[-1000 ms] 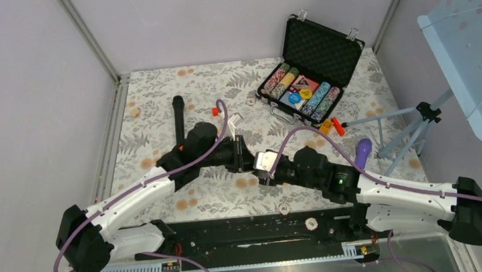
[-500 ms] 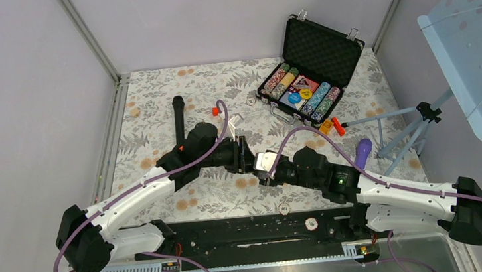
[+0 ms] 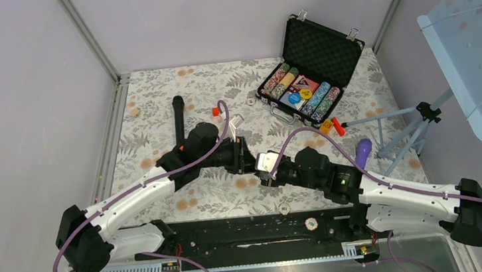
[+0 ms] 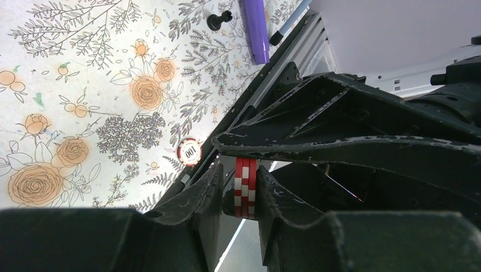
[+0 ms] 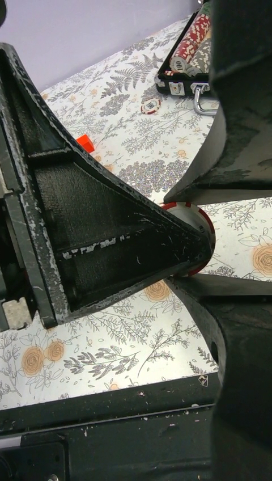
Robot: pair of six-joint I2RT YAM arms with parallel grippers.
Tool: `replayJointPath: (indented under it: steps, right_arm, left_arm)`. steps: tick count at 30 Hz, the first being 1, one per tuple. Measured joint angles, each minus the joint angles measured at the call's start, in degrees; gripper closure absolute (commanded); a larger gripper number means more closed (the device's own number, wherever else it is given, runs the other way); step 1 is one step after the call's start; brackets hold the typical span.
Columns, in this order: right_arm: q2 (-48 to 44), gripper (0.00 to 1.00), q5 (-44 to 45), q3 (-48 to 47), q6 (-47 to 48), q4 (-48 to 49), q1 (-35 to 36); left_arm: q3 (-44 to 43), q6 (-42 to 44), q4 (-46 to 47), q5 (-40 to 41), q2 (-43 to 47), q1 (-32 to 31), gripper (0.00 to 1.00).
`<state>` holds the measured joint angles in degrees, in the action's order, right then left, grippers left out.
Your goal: Pack up texas hold em set
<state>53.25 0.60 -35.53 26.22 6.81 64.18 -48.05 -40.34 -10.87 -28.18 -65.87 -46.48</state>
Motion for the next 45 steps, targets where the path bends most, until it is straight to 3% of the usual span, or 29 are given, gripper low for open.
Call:
replayJointPath:
  steps: [20,21,24,27,28,32,34,39,45]
  right_arm:
    - [-0.2,1.00,0.4,0.0,0.0,-1.4,0.0]
    - [-0.2,1.00,0.4,0.0,0.0,-1.4,0.0]
    - [-0.3,1.00,0.5,0.0,0.0,-1.5,0.0]
    - [-0.5,1.00,0.9,0.1,0.2,-1.4,0.0]
    - [-0.5,0.94,0.9,0.1,0.3,-1.4,0.0]
    - [-0.9,0.39,1.2,0.3,0.2,-1.3,0.0]
    - [-1.4,0.23,1.4,0.9,-0.1,-0.5,0.0]
    - [-5.9,0.17,4.0,2.6,-0.8,0.2,0.0]
    - [-10.5,0.21,9.3,2.9,-4.1,1.2,0.0]
  left_arm:
    - [-0.8,0.4,-0.3,0.6,0.0,0.0,0.77]
    - [-0.8,0.4,-0.3,0.6,0.0,0.0,0.80]
    - [-0.8,0.3,-0.2,0.4,0.0,0.0,1.00]
    - [-1.0,0.0,-0.1,0.6,0.0,0.0,1.00]
    - [-1.0,0.0,-0.1,0.6,0.0,0.0,1.00]
    - [-1.1,0.0,0.1,0.6,0.0,0.0,1.00]
    - [-1.1,0.1,0.2,0.6,0.0,-0.1,1.00]
    - [-2.1,2.0,-1.2,1.2,-1.4,2.2,1.00]
    - [-3.7,4.3,-2.4,0.9,-3.1,5.7,1.00]
